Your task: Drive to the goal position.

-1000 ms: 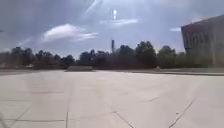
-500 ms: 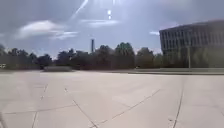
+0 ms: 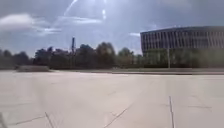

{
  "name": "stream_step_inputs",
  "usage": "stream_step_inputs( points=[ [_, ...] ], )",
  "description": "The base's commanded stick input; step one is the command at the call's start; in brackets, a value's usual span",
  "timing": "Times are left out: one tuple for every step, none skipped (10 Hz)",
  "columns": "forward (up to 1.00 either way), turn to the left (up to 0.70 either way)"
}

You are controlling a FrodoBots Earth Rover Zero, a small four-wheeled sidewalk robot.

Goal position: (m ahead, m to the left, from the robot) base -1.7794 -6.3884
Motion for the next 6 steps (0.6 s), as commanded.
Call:
stream_step_inputs(
  points=[
    [0.7, -0.34],
    [0.7, -0.34],
    [0.7, -0.34],
    [0.7, -0.34],
    [0.7, -0.34],
    [0.7, -0.34]
  ],
)
